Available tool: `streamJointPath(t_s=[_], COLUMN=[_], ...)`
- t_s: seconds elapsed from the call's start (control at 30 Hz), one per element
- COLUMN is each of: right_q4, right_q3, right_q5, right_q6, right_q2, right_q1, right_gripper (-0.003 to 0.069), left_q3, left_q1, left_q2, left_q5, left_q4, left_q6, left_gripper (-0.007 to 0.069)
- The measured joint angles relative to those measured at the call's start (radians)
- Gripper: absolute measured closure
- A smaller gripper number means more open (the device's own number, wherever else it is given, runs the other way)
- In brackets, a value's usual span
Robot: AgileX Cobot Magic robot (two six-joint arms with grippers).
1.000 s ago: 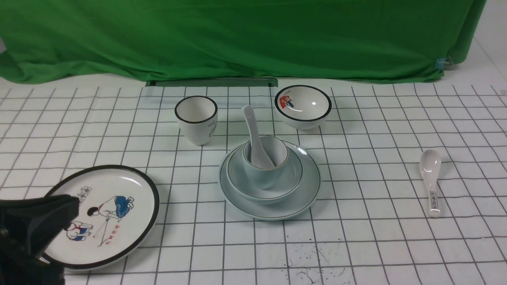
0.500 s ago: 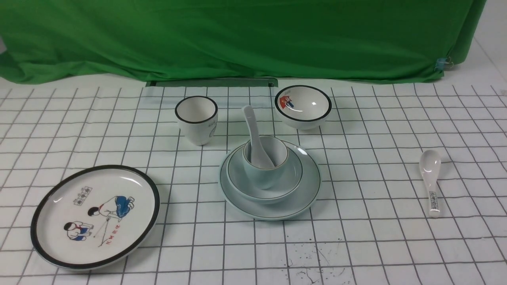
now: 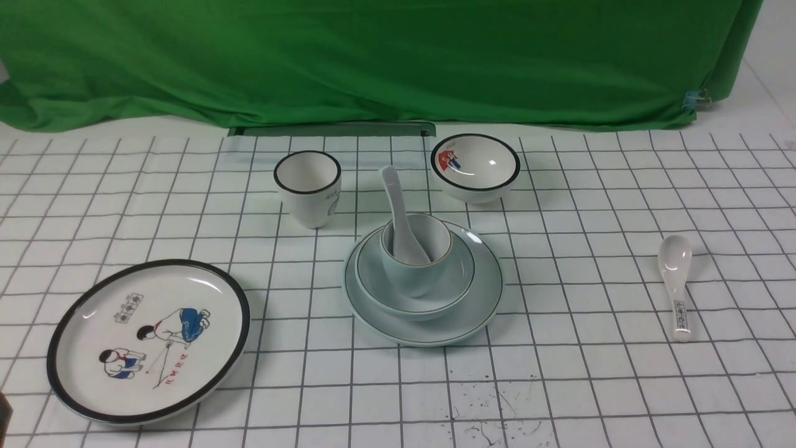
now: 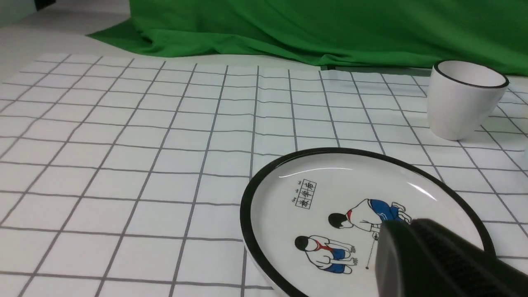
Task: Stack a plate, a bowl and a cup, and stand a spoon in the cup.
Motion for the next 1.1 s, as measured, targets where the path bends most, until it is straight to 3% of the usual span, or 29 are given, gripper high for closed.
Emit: streamJointPath(t_s=[1.1], right_q4=[0.0], right_q3=[0.0], right_q5=[0.0], right_q6=[0.001], right_q2=[0.0], right_q1=[0.0], right_gripper=[0.0461], left_q3=[0.0], left_q1=[0.0], left_q2=[0.0], left_q5=[0.004], left_q4=[-0.003], left_q6=[-0.007], left_gripper=[0.0655])
